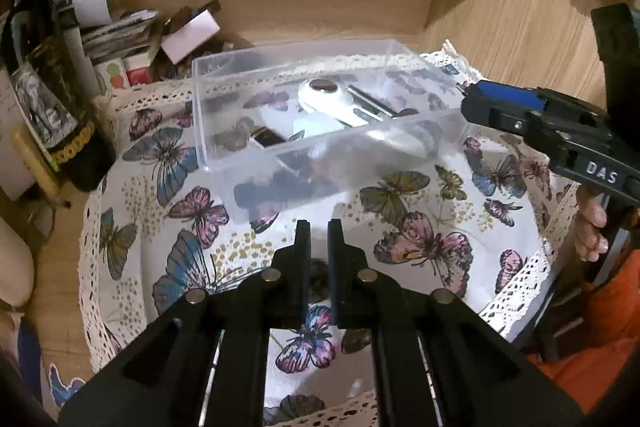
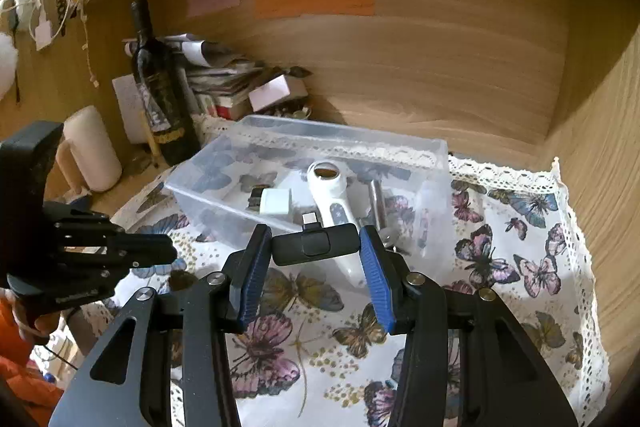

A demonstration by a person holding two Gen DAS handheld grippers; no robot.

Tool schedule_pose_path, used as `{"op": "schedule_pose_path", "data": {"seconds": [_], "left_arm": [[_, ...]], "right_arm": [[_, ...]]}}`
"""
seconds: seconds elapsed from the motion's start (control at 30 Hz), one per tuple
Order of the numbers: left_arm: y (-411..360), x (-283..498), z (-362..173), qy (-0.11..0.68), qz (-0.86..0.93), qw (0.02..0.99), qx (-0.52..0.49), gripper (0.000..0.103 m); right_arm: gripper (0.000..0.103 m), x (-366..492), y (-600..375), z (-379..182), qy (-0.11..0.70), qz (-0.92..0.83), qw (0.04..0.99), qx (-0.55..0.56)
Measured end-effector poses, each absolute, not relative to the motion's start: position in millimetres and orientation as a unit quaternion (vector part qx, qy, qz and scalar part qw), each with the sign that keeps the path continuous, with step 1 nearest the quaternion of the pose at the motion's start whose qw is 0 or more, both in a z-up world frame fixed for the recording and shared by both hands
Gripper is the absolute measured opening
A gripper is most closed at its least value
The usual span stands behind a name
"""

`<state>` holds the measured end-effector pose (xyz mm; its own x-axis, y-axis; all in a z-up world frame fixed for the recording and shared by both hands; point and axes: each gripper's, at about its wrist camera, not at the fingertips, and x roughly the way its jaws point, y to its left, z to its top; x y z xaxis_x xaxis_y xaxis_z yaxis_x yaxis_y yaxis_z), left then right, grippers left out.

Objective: Organize rigid objects

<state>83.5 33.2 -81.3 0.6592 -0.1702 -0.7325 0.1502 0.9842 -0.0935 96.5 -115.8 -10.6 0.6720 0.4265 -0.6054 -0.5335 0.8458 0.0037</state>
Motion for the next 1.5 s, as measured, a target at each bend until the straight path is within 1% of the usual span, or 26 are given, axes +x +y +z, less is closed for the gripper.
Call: {"op": "schedule_pose_path", "data": {"seconds": [0.03,0.1,0.13,0.17,0.2,0.33,0.37,0.4,0.43,0.6,0.63,0.67,0.83,0.87,0.9,0.93,0.97,1.0,1.07,1.23,1.27,1.4,1.5], "left_arm": [[34,84,-81,0.404,-0.087,0.911,-0.014,0.010],[35,82,-83,0.410,-0.090,0.907,-0.021,0.029],[34,81,-86,0.413,-0.089,0.906,-0.021,0.034],[33,79,-89,0.416,-0.087,0.905,-0.018,0.041],[31,76,-93,0.422,-0.086,0.903,-0.014,0.042],[30,77,-114,0.451,-0.085,0.888,-0.013,0.042],[30,80,-122,0.460,-0.084,0.884,-0.015,0.039],[31,82,-125,0.463,-0.080,0.882,-0.017,0.031],[32,83,-126,0.457,-0.072,0.886,-0.015,0.028],[37,82,-112,0.432,-0.070,0.899,-0.025,0.024],[37,81,-108,0.426,-0.072,0.902,-0.025,0.015],[37,80,-105,0.424,-0.077,0.902,-0.024,0.000],[40,82,-100,0.423,-0.084,0.902,-0.023,0.001],[41,83,-102,0.428,-0.084,0.899,-0.028,0.005],[41,86,-103,0.432,-0.085,0.897,-0.032,0.014],[41,87,-105,0.436,-0.087,0.895,-0.035,0.019],[39,89,-107,0.437,-0.085,0.895,-0.036,0.031],[37,90,-108,0.437,-0.083,0.895,-0.036,0.039],[33,93,-111,0.438,-0.087,0.894,-0.033,0.043],[17,106,-122,0.454,-0.101,0.885,-0.015,0.042],[14,109,-125,0.458,-0.102,0.883,-0.009,0.033],[10,105,-121,0.442,-0.100,0.891,0.002,0.033],[11,96,-105,0.417,-0.096,0.904,0.004,0.033]], "right_arm": [[0.042,98,-117,-10,0.306,0.263,0.911,-0.086],[0.042,99,-119,-9,0.306,0.261,0.912,-0.084],[0.042,101,-120,-9,0.307,0.261,0.912,-0.082],[0.042,101,-121,-9,0.307,0.260,0.912,-0.082],[0.042,102,-121,-9,0.307,0.259,0.912,-0.081],[0.042,106,-123,-10,0.310,0.259,0.911,-0.079],[0.042,107,-123,-10,0.310,0.260,0.911,-0.079],[0.042,108,-123,-9,0.309,0.261,0.911,-0.079],[0.042,108,-122,-10,0.309,0.262,0.911,-0.079],[0.042,109,-122,-8,0.307,0.260,0.912,-0.080],[0.042,110,-122,-8,0.306,0.260,0.912,-0.081],[0.042,112,-123,-7,0.305,0.259,0.913,-0.081],[0.042,120,-126,-6,0.306,0.257,0.913,-0.079],[0.042,121,-126,-6,0.306,0.257,0.913,-0.078],[0.042,122,-127,-6,0.307,0.257,0.913,-0.078],[0.042,123,-128,-7,0.307,0.258,0.913,-0.079],[0.042,123,-128,-7,0.308,0.258,0.912,-0.079],[0.042,123,-128,-7,0.308,0.258,0.912,-0.080],[0.042,125,-128,-8,0.310,0.256,0.912,-0.083],[0.042,135,-128,-12,0.320,0.251,0.910,-0.087],[0.042,139,-129,-14,0.323,0.249,0.909,-0.087],[0.042,151,-128,-24,0.342,0.243,0.904,-0.087],[0.042,160,-127,-33,0.358,0.235,0.900,-0.086]]}}
